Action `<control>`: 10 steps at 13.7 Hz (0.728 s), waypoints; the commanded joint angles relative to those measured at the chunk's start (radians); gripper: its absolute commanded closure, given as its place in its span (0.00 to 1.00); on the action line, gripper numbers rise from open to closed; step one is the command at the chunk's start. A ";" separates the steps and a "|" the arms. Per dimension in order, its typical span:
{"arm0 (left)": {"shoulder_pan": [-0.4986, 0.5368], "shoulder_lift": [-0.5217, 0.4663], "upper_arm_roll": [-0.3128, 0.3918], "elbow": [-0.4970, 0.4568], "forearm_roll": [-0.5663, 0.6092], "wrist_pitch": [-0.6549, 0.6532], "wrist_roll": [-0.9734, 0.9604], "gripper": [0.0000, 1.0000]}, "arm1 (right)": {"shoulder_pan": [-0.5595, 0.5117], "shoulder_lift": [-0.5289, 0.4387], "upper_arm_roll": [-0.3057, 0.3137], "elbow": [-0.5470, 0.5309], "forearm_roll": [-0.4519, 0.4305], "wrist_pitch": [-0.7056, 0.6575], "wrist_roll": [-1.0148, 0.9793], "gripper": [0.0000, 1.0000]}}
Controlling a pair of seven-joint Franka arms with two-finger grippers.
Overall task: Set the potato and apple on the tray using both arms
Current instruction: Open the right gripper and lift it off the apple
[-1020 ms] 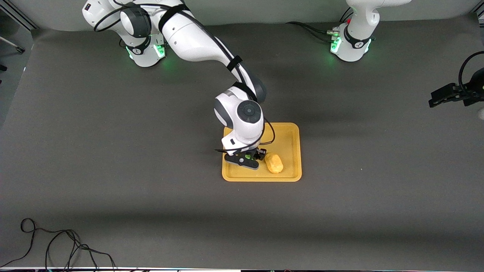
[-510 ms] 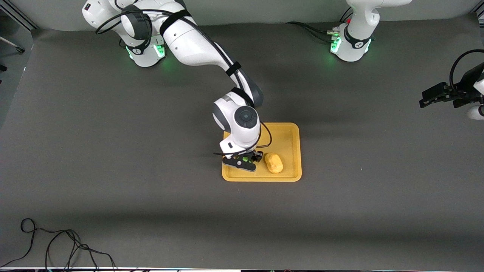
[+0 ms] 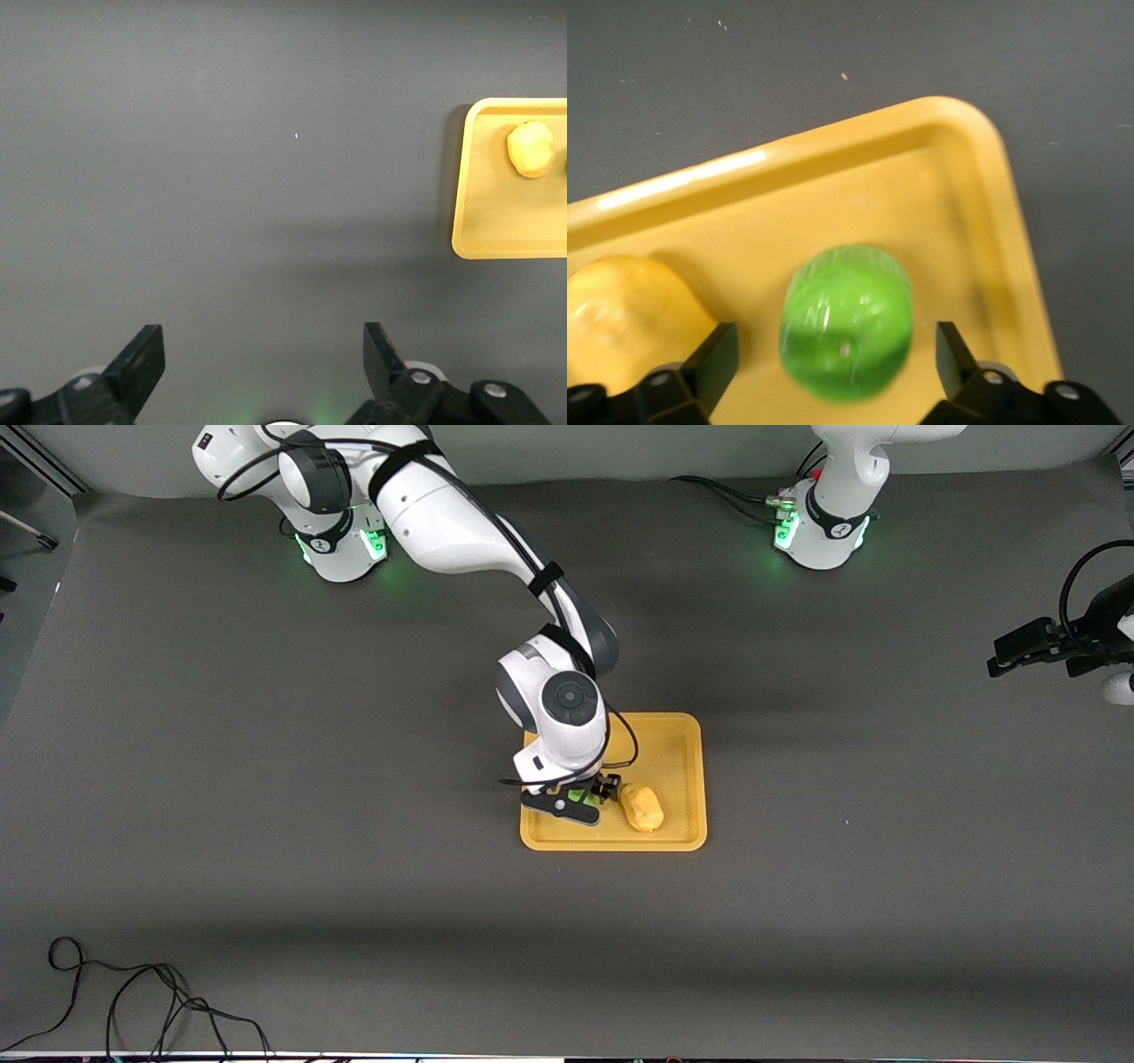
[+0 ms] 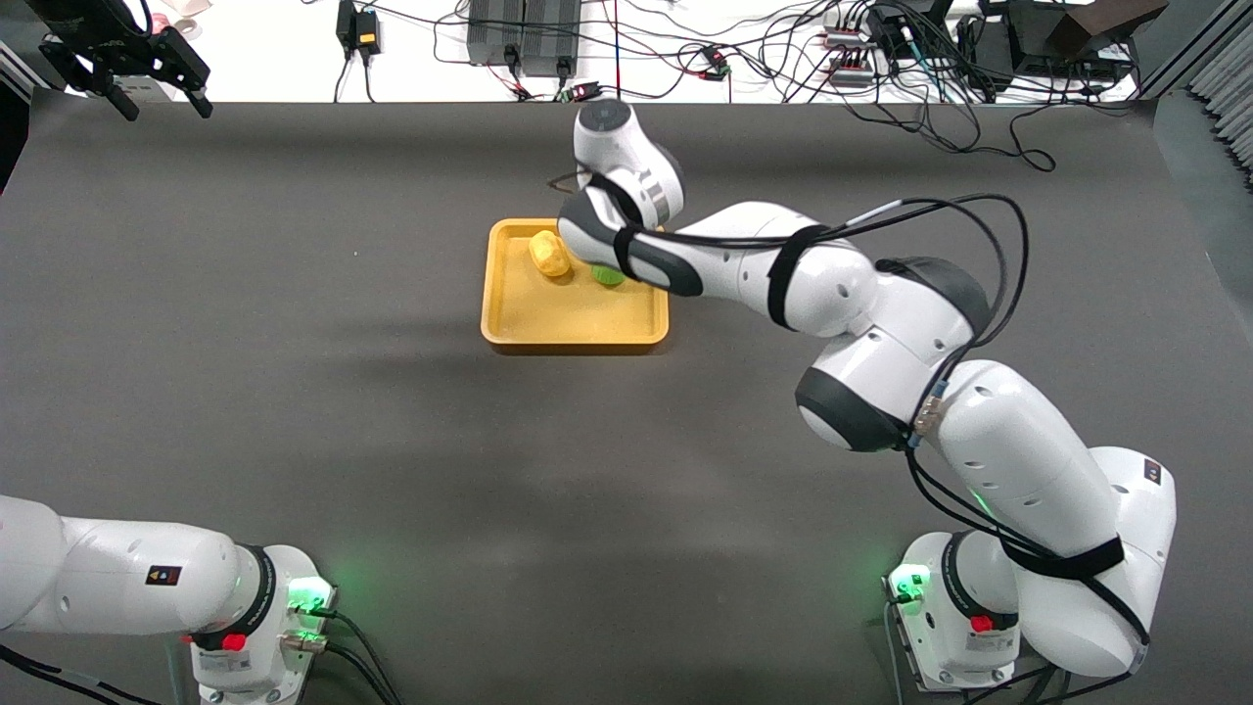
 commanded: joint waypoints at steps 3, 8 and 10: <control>-0.015 -0.022 0.015 0.000 -0.001 -0.021 0.007 0.00 | -0.041 -0.231 -0.005 0.004 0.017 -0.251 -0.039 0.00; -0.021 -0.023 0.012 0.020 0.000 -0.024 0.008 0.00 | -0.089 -0.477 -0.004 -0.030 -0.107 -0.475 -0.154 0.00; -0.026 -0.022 0.006 0.029 0.017 -0.024 -0.006 0.00 | -0.099 -0.563 -0.037 -0.077 -0.175 -0.535 -0.262 0.00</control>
